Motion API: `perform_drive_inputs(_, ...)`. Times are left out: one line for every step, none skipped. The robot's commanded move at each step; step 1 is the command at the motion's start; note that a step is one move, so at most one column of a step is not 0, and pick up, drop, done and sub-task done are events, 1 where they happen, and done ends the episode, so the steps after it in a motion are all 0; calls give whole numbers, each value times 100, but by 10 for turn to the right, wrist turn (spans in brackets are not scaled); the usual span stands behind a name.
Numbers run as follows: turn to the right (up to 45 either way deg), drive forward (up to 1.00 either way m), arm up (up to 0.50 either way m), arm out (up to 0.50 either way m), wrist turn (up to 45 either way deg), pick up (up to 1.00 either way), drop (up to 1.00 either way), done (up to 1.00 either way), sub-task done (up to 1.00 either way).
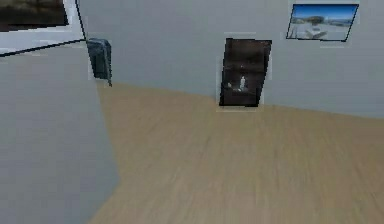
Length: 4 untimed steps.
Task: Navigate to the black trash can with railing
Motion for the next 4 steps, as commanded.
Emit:
perform_drive_inputs(0, 100, 0, 0, 0, 0, 0, 0, 0)
perform_drive_inputs(0, 30, 0, 0, 0, 0, 0, 0, 0)
perform_drive_inputs(-150, 0, 0, 0, 0, 0, 0, 0, 0)
perform_drive_inputs(0, 15, 0, 0, 0, 0, 0, 0, 0)
